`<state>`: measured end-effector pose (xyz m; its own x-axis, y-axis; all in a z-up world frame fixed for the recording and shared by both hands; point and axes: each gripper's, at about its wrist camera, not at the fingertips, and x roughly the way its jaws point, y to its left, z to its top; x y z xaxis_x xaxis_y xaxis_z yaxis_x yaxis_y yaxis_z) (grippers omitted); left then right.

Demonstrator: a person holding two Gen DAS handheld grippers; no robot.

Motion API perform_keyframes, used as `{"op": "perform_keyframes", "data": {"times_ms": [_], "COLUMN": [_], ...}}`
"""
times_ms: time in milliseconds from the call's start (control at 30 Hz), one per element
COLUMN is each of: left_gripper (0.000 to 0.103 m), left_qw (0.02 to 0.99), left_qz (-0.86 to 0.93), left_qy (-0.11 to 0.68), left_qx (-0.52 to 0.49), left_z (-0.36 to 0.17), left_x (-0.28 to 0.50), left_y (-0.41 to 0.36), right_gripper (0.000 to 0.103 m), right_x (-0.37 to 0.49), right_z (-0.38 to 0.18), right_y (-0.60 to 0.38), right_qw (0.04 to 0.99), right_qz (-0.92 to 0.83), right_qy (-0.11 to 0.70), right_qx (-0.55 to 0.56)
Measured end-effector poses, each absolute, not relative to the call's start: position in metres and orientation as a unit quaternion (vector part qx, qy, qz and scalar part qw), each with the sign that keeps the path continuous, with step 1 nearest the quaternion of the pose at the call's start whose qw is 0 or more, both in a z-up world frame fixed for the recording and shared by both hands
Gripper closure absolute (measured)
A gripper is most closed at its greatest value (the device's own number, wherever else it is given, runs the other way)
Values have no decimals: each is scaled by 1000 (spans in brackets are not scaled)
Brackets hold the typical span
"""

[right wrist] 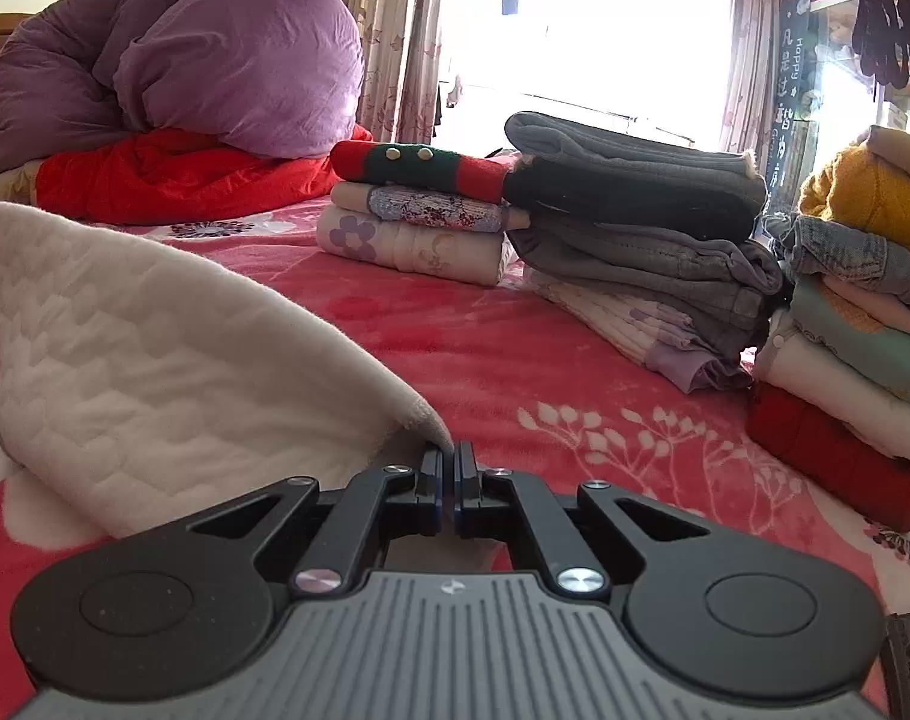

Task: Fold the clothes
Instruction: 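Grasp the garment edge with both tools and fold it over the body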

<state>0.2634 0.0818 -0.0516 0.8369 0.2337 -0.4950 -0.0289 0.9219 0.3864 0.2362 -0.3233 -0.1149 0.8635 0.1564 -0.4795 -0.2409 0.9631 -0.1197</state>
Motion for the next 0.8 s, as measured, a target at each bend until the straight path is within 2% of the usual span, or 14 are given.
{"op": "perform_keyframes", "data": {"times_ms": [800], "left_gripper": [98], "left_qw": [937], "left_qz": [50], "left_qy": [283], "left_qx": [200], "left_z": [-91], "left_x": [347], "left_y": [70], "right_gripper": [100], "right_x": [283], "right_z": [-135], "right_y": [-318], "right_qw": [955], "right_qz": [78], "right_qy": [279], "right_qx": [-66]}}
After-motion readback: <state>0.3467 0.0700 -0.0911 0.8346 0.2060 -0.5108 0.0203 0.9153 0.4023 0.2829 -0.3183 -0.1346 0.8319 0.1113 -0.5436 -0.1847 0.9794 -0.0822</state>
